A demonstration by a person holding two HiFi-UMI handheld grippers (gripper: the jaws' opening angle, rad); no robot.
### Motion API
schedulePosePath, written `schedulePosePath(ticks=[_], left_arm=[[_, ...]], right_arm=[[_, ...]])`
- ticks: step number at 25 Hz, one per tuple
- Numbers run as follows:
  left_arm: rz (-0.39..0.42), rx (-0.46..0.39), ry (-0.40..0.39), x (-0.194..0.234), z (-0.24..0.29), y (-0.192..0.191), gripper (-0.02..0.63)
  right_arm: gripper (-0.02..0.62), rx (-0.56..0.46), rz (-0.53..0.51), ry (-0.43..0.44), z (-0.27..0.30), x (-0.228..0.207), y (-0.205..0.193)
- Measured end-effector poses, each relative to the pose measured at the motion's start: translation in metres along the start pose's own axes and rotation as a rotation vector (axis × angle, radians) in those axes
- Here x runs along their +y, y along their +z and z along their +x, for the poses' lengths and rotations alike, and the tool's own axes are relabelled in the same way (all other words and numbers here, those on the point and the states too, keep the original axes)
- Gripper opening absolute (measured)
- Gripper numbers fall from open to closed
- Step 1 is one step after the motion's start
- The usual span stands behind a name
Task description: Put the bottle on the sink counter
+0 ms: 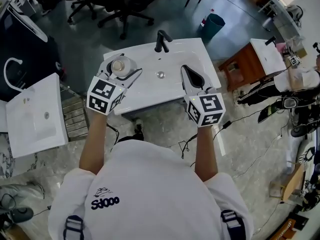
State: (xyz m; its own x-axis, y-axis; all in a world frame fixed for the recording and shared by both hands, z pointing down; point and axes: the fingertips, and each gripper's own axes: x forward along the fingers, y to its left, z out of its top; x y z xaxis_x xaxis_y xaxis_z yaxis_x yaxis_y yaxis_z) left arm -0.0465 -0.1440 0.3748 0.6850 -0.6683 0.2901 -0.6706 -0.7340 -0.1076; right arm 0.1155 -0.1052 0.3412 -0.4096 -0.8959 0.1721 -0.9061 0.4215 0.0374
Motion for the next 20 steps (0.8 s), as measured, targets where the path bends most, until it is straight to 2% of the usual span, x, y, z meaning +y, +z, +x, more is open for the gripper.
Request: schedulePosePath(ticks=[13, 20], left_arm=[[-0.023, 0.049, -0.065, 0.041, 0.058, -0.016, 0.341], [-0.033, 0.1, -0.081, 0.062, 0.087, -0.041, 0.341]], right_arm=[[0.01, 0.061, 0.023, -0.022, 0.06, -0.025, -0.013], [0.009, 0.086, 0.04, -0.031, 0.087, -0.031, -0.023]])
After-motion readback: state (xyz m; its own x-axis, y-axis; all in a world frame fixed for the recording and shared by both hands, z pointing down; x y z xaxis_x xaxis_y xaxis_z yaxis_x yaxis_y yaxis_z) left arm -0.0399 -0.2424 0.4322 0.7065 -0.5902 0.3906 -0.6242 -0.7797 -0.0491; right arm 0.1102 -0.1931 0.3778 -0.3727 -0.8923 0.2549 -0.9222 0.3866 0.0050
